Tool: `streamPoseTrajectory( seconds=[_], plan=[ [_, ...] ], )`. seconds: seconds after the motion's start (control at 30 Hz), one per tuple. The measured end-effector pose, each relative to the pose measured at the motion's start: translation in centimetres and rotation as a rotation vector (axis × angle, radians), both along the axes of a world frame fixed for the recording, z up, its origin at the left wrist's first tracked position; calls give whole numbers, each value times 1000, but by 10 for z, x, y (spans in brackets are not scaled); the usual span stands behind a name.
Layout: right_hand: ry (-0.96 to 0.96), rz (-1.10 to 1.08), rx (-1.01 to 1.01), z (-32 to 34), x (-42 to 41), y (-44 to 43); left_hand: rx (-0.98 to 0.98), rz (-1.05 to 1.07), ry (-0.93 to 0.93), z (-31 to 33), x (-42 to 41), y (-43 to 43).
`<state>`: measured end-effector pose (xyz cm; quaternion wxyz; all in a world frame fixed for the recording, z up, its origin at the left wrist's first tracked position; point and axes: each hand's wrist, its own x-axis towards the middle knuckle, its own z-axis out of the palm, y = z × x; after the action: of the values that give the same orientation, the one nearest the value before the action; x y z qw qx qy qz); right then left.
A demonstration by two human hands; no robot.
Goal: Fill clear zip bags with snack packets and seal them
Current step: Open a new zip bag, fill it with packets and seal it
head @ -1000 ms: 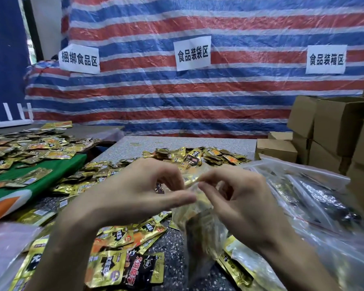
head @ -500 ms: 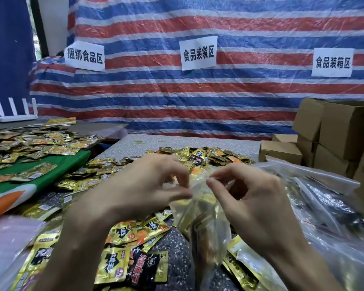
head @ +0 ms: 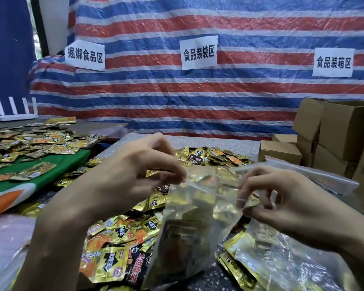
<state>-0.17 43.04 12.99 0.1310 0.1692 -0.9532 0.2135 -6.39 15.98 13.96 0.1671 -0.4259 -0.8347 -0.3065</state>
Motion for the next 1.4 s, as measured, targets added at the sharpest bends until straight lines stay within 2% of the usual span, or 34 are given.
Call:
streamPoseTrajectory(
  seconds=[0.2,0.4,0.57,0.77,1.03,1.13,1.27,1.33,1.4],
  plan=[
    [46,-16,-28,-5,-7,3,40,-42,-104,0,-6,-4],
    [30,11,-215,-2,-5,4,129,-72,-150,0,-10,-8],
    [36,57,-385,3,-1,6,277,-67,-158,3,-13,-12],
    [-64,5,-403,4,1,9,342,-28,-197,-2,-21,-8],
    [46,-88,-504,8,3,14,433,-95,-206,-4,-23,-2],
    [45,-120,-473,8,2,14,407,-119,-245,-6,-24,5],
    [-13,-117,-231,7,6,6,387,-158,-286,-12,-23,20],
    [32,-68,-172,2,7,-11,363,-171,-256,-13,-20,27],
    [154,-60,-97,-6,5,-32,333,-198,-214,-13,-15,33]
  ],
)
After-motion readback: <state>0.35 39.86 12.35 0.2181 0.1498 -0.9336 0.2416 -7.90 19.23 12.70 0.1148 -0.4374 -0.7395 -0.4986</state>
